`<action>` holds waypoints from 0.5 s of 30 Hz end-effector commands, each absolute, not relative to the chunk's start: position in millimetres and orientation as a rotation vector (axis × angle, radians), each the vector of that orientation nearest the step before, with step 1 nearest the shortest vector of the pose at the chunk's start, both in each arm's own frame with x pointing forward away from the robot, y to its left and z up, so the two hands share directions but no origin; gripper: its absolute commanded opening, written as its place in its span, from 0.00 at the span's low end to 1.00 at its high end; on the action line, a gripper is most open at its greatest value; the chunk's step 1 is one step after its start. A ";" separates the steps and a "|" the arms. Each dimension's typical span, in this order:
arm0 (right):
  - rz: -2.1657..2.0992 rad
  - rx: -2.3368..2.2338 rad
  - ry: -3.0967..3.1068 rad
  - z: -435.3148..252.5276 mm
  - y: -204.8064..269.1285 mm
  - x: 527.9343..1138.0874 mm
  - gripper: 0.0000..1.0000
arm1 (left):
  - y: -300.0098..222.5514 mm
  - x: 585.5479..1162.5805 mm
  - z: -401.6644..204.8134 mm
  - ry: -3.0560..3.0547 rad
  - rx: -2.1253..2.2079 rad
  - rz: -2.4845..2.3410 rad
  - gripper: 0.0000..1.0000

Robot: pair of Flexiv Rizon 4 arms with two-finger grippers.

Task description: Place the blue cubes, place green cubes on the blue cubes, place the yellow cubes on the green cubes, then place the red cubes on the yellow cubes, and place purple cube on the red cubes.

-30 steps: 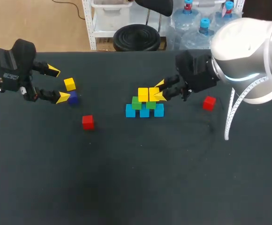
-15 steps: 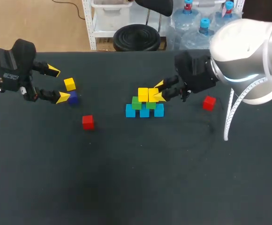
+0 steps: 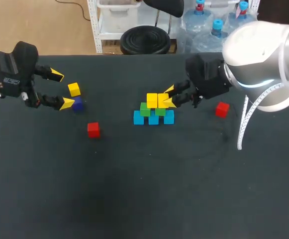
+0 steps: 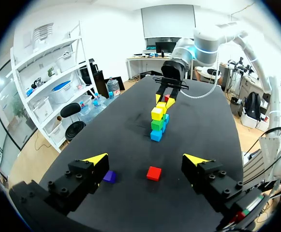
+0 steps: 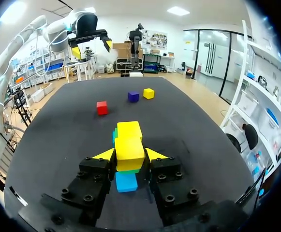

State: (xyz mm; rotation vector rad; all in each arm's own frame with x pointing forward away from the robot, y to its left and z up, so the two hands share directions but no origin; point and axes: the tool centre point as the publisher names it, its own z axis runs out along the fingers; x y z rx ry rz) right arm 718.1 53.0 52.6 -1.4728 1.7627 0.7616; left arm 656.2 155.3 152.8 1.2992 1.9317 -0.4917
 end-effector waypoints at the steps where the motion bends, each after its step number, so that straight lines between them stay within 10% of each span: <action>1: 0.765 -1.471 1.759 51.3 53.6 719.5 0.00 | 156.5 655.3 151.2 1.921 1.297 -0.494 1.00; 15: 0.773 -1.469 1.757 49.6 54.6 719.6 0.00 | 156.5 655.3 151.2 1.921 1.297 -0.494 1.00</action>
